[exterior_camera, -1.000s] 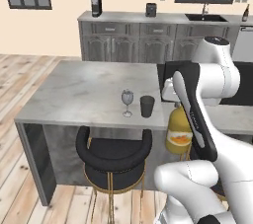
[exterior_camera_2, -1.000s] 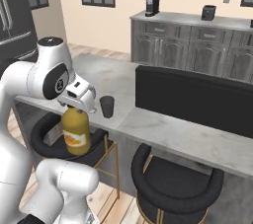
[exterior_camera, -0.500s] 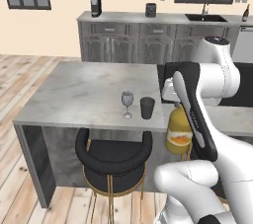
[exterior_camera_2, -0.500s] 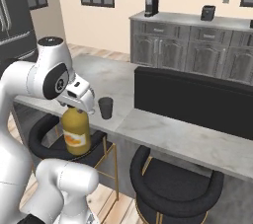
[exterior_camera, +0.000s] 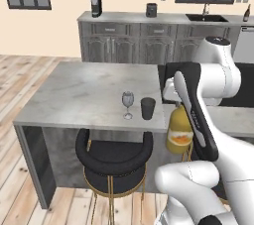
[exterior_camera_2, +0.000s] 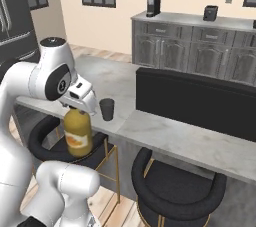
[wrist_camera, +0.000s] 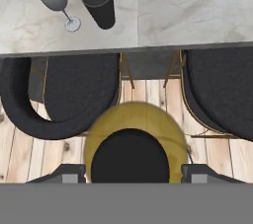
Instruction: There is a wine glass and glass cup on the dining counter. Place the wine bottle next to the wine glass and the juice bottle next to the glass cup.
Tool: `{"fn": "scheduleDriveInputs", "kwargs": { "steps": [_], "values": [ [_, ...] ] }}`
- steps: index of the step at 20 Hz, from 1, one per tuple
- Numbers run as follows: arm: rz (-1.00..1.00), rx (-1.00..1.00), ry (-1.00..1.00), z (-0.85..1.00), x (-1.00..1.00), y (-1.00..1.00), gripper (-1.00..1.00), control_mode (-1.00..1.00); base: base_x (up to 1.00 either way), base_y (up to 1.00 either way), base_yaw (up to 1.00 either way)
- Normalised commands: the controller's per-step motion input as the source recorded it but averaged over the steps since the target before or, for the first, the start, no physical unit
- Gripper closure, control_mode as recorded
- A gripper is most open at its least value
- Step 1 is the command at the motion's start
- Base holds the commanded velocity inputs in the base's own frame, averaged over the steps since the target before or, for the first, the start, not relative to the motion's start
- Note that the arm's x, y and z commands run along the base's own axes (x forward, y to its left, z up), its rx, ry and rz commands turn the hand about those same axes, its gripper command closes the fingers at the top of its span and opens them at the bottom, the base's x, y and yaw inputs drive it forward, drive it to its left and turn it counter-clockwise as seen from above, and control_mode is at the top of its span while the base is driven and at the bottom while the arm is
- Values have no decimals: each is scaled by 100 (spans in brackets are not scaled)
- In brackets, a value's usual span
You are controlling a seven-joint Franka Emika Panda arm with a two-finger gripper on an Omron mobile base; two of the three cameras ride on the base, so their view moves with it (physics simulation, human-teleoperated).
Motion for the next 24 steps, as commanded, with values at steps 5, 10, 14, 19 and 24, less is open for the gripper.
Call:
{"fn": "scheduleDriveInputs", "kwargs": {
  "steps": [5,10,14,19,24],
  "values": [
    [-2,2,-1,0,33,-21,100,-100,0,0,0],
    [0,0,-4,4,37,-25,100,-100,0,0,0],
    [0,0,-3,0,35,-27,100,-100,0,0,0],
    [4,0,0,-1,22,-29,100,-100,0,0,0],
    [15,0,-4,-11,28,-20,100,-100,0,0,0]
  ]
}}
